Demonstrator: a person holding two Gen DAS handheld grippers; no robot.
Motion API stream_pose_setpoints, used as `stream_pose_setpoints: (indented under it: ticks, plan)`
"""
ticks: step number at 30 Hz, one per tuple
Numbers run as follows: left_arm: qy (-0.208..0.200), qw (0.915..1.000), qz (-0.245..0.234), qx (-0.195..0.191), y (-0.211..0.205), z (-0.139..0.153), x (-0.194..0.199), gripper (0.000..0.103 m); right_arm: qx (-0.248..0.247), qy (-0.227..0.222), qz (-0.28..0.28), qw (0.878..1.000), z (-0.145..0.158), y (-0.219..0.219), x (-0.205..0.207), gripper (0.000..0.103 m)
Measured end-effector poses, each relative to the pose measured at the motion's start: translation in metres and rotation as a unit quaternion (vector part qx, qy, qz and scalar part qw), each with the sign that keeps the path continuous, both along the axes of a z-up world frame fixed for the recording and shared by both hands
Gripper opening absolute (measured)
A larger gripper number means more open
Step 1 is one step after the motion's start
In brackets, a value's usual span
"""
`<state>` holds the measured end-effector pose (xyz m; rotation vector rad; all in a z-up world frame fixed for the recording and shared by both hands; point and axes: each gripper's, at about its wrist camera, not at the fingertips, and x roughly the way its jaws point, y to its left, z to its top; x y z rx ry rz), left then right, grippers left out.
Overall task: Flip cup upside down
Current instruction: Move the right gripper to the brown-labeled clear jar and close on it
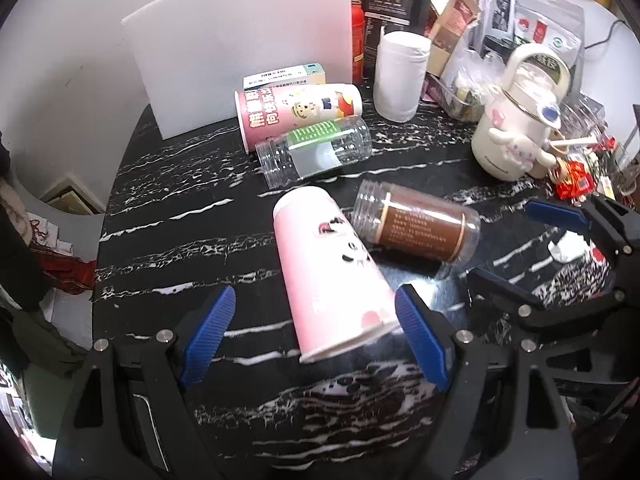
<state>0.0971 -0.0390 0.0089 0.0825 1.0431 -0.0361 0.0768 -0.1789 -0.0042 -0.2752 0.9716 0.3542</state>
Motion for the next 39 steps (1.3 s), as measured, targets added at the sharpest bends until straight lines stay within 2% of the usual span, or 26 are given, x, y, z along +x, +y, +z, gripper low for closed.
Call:
stream_pose_setpoints:
  ticks: [17,30,31,35,39]
  plan:
    - [0.015,0.9990,0.042,-0.002,0.033,-0.017,0.058,0.081,-0.030,0.070,0.085,0.994,-0.044,0.025,0.068,0.084]
    - [0.026,0.9985,0.047,-0.006,0.039,-0.029,0.067,0.081,-0.038,0.136,0.093,0.986,-0.075,0.034,0.087,0.084]
    - [0.027,0.9985,0.047,-0.007,0.039,-0.029,0.066,0.081,-0.038,0.137,0.092,0.985,-0.077,0.034,0.087,0.084]
    - [0.027,0.9986,0.045,-0.007,0.039,-0.030,0.061,0.081,-0.044,0.139,0.090,0.985,-0.081,0.033,0.086,0.069]
    - [0.027,0.9985,0.046,-0.010,0.039,-0.027,0.052,0.081,-0.036,0.143,0.080,0.986,-0.081,0.030,0.087,0.067]
